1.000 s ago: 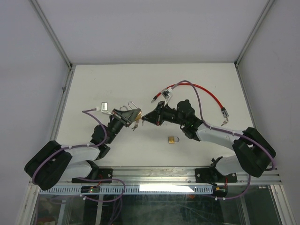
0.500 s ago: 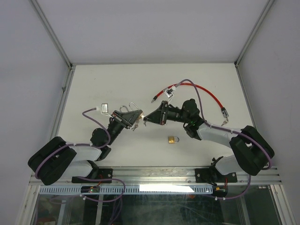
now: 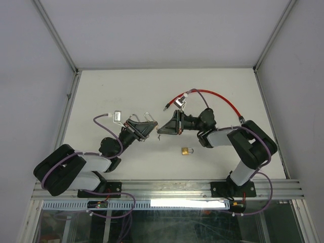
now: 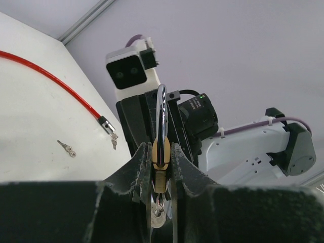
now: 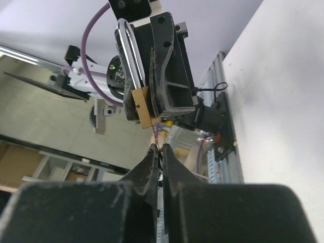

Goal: Unlock with the key
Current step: Unlock the lock.

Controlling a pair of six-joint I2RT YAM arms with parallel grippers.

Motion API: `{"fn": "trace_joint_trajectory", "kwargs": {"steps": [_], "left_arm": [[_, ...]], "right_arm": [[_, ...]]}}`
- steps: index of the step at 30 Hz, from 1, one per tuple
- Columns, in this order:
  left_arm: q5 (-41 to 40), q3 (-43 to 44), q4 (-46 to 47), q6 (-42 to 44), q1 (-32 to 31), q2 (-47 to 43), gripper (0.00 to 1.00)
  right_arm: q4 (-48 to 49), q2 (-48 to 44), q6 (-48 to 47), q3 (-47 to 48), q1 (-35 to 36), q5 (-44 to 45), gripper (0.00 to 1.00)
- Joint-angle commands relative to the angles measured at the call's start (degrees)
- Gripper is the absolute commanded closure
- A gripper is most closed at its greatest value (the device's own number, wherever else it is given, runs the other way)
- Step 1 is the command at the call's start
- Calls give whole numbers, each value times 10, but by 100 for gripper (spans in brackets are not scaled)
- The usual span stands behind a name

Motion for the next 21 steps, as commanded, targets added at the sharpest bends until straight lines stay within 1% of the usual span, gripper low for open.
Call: {"fn": "trace_joint_trajectory", "kwargs": {"steps": [1, 4, 6, 8, 10, 13, 15, 16, 18, 21], "left_arm": [[140, -18, 147, 41, -22, -8, 100], [134, -15, 147, 48, -22, -20, 100], [104, -15, 137, 34, -16, -25, 100], [63, -16, 105, 8, -8, -28, 100], [19, -19, 68, -14, -2, -35, 100], [-38, -18, 1, -38, 2, -57, 100], [-78, -16, -59, -54, 5, -81, 100], [-94, -12, -88, -59, 6, -95, 100], [-122, 0, -155, -69, 8, -121, 100], [-147, 20, -242, -75, 9, -151, 100]], "right_arm": [[210, 22, 132, 31, -10, 97, 100], [209, 30, 139, 30, -10, 103, 100], [190, 21, 118, 29, -10, 102, 100], [151, 3, 80, 29, -10, 100, 100], [88, -21, 26, 31, -10, 90, 99], [-21, -62, -60, 27, -10, 102, 76], [-97, -89, -125, 24, -10, 113, 66], [-148, -102, -158, 25, -10, 118, 58], [-212, -127, -228, 26, -10, 120, 52], [-312, -168, -368, 34, -4, 127, 44]]}}
